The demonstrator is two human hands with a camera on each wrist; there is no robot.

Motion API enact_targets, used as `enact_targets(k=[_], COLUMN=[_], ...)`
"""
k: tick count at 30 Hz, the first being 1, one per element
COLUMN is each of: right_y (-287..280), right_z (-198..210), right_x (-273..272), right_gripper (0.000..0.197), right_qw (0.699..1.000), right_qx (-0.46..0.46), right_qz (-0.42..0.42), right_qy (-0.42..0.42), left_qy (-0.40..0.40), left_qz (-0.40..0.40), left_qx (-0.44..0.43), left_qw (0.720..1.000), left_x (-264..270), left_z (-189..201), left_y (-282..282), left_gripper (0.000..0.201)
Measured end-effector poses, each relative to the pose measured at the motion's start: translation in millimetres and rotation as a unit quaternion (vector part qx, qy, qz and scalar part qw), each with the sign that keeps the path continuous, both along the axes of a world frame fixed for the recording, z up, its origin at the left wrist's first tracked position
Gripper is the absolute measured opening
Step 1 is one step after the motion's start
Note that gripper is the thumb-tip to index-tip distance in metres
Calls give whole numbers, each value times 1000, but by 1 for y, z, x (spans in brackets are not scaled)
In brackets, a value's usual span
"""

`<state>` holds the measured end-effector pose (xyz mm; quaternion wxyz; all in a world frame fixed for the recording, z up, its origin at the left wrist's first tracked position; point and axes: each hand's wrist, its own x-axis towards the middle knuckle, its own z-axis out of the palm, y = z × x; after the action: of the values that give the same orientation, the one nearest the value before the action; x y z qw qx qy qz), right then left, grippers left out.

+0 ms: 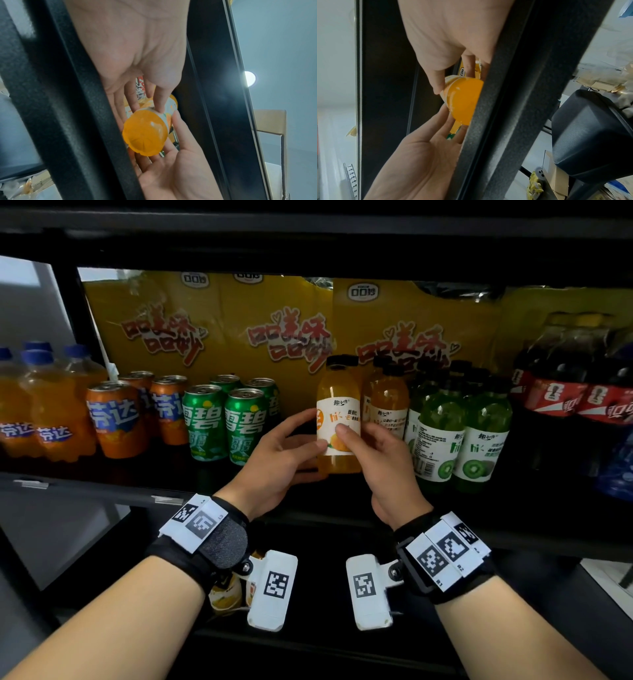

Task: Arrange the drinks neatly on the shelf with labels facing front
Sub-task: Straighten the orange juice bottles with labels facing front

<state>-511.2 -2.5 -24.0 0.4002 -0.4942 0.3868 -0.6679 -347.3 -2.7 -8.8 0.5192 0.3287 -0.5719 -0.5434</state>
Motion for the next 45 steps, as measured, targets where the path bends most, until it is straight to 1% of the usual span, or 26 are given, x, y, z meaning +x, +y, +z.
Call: enact_targets(k=[2,4,5,7,10,12,14,16,20,21,24,25,27,29,30,32,35,37,39,40,41,42,44,45], right_y=[0,-1,-1,-2,-3,-3,-5,-5,-5,-4,-3,-2,0,1,1,1,1,3,4,4,4,4,4,5], right_z=[0,0,0,1,2,2,2,0,-2,-1,-1,0,0,1,2,3,4,6,11,15,19,24,34,39], right_x=[0,0,0,1,1,1,1,2,2,2,3,3,3,3,3,2,0,1,1,1,-1,-2,-5,-5], right_gripper=[37,35,38,42,33,31,29,27,41,44,49,48,38,30,31,35,35,44,59,63,60,51,24,16], right_qw=[1000,1000,1000,999,998,999,999,1000,999,999,1000,1000,1000,999,999,999,999,999,999,999,998,996,991,989], right_qx=[5,6,6,7,15,23,21,17,9,10,8,3,-5,-2,1,-2,-21,-31,-34,-29,-20,-11,-1,1], right_qz=[8,10,7,-4,-17,-26,-25,-25,-22,-15,11,18,27,39,43,37,27,27,29,38,52,66,88,92], right_qy=[7,-3,-12,-32,-50,-41,-21,5,37,38,9,2,6,1,-9,-20,-16,-2,15,20,32,55,104,117], left_qy=[-14,-28,-27,-17,-2,10,19,26,50,49,29,33,45,35,24,11,15,22,14,7,5,7,19,25], left_qz=[0,-10,-14,-13,-8,-18,-20,-10,10,13,1,-1,4,6,-6,-53,-126,-128,-111,-103,-97,-92,-89,-88], left_qx=[-2,-5,-4,12,41,47,41,31,34,31,3,-2,6,14,22,52,86,90,86,83,82,82,86,94], left_qw=[1000,1000,1000,1000,999,999,999,999,998,998,1000,999,999,999,999,997,988,987,990,991,992,992,992,991], left_x=[0,-1,-2,-2,-1,0,0,0,-1,-2,-3,-3,-3,-4,-5,-7,-7,-5,-4,-3,-4,-4,-3,-2], left_z=[0,0,0,2,3,2,2,1,0,1,1,2,5,6,8,13,18,20,19,19,19,20,22,24], left_y=[1,2,2,2,-2,-4,-4,-4,-2,0,4,5,7,8,8,10,12,13,15,16,17,18,19,19], left_gripper=[48,38,34,32,29,27,30,39,59,61,50,51,59,67,68,65,50,48,51,53,54,54,50,46])
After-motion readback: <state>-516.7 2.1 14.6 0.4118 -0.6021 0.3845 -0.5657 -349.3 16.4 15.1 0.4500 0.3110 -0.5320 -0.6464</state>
